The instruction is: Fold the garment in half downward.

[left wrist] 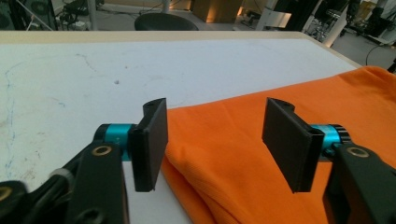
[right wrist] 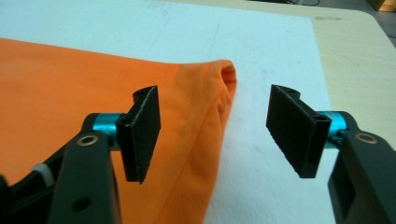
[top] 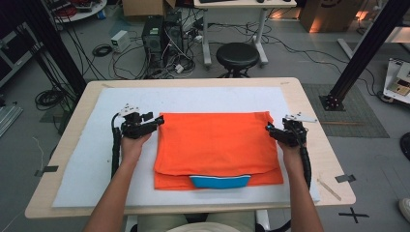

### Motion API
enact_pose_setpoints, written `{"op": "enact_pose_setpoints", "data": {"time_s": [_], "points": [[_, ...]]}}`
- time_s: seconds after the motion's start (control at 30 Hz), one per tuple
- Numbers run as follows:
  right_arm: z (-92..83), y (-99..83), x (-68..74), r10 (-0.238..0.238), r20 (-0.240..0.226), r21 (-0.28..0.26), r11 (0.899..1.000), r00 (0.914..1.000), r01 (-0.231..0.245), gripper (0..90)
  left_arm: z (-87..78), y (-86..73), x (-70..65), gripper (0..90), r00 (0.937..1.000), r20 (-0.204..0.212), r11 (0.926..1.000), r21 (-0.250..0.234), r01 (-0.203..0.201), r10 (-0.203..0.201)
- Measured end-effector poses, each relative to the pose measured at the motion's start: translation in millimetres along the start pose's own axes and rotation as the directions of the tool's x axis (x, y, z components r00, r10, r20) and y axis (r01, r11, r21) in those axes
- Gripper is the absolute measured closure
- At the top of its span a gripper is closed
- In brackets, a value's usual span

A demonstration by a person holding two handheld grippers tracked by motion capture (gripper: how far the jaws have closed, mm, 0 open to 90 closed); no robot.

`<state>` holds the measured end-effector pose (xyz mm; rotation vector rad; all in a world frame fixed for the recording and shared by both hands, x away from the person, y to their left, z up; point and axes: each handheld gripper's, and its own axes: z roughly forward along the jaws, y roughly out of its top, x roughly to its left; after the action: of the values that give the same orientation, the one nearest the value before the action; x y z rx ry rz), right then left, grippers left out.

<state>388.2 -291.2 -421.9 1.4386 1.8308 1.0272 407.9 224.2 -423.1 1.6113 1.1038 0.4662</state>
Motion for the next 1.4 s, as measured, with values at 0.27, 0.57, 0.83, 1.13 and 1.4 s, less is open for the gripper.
{"op": "enact_pose_setpoints", "data": {"time_s": [0.27, 0.57, 0.83, 1.13, 1.4], "points": [[-34.2, -25.0, 0.3, -0.021, -0.055, -0.043, 0.999, 0.9983, 0.019, 28.9, -32.8, -9.6, -19.1, 23.6, 0.9993, 0.023, 0.9992, -0.029, -0.028, 0.028], [-56.9, -42.3, 7.6, -0.042, -0.096, -0.008, 0.999, 0.9945, 0.041, 24.1, -61.8, -27.5, -30.9, 25.5, 0.9971, 0.064, 0.9991, -0.009, -0.041, 0.041], [-35.0, -46.9, 13.1, 0.019, -0.075, 0.152, 0.988, 0.997, -0.007, 35.0, -37.0, -43.7, -34.9, 37.7, 0.9994, -0.02, 0.9739, 0.225, 0.032, -0.029], [-20.3, -46.4, 21.7, 0.057, -0.074, 0.208, 0.977, 0.9957, -0.04, 75.5, -23.2, -53.0, -51.5, 80.4, 0.9974, -0.069, 0.9567, 0.288, 0.04, -0.021], [-21.4, -44.3, 23.8, 0.029, -0.024, 0.191, 0.981, 0.9993, -0.024, 84.0, -5.9, -43.4, -54.6, 83.1, 0.9945, -0.1, 0.9614, 0.269, 0.058, -0.032]]}}
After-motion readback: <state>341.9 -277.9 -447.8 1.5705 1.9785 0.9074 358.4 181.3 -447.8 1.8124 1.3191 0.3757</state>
